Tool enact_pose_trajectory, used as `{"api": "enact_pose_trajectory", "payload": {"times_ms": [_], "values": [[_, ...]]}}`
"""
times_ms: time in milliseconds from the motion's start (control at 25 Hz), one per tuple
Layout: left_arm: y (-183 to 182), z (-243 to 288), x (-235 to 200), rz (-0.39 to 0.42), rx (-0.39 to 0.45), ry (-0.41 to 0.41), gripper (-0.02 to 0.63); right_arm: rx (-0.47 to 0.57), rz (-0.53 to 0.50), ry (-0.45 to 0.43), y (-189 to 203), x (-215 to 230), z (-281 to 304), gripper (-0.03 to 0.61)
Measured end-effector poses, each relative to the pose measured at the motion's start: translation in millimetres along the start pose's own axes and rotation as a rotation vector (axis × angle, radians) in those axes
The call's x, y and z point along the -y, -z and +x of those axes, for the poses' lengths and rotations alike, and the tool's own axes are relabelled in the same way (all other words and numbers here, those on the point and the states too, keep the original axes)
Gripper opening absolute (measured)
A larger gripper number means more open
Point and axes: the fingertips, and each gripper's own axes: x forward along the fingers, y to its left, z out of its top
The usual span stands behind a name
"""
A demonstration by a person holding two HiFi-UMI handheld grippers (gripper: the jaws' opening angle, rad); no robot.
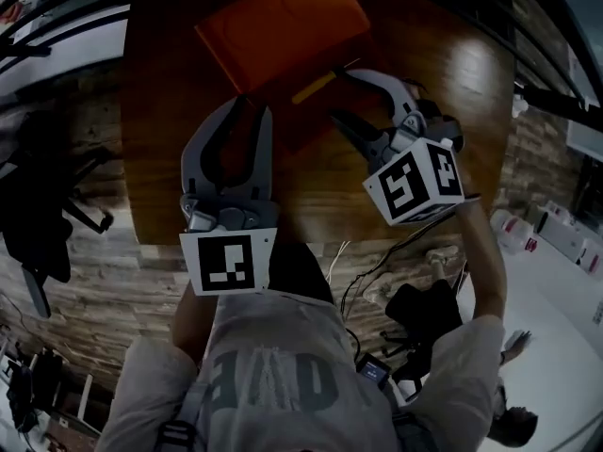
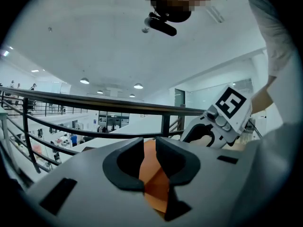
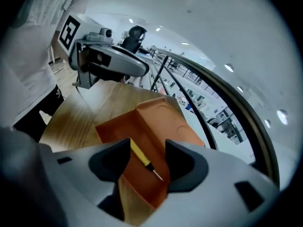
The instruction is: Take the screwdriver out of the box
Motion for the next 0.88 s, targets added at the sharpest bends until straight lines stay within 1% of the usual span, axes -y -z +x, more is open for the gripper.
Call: {"api": "enact_pose_trajectory", "payload": {"times_ms": [160, 400, 680, 800, 880], "values": [[15.2, -4.9, -4.6, -0.040, -0.013, -0.021, 0.089, -0.055, -0.103, -0.072, 9.0, -9.6, 20.4, 0.222], [29.3, -6.6, -10.8, -0.064, -0.025, -0.036, 0.101, -0.114, -0.196, -0.146, 19.3, -14.9, 44.3, 0.222], [45.4, -6.6, -19.6, -0.099, -0.050, -0.055, 0.102, -0.168, -0.273, -0.227, 30.3, -24.2, 65.7, 0.222], [51.5, -4.8, -21.7, -0.111, -0.059, -0.052, 0.101, -0.183, -0.275, -0.253, 32.3, -27.8, 76.9, 0.219], [53.6, -1.7, -20.8, -0.126, -0.061, -0.054, 0.101, -0.189, -0.273, -0.261, 35.8, -27.6, 81.1, 0.204]]}}
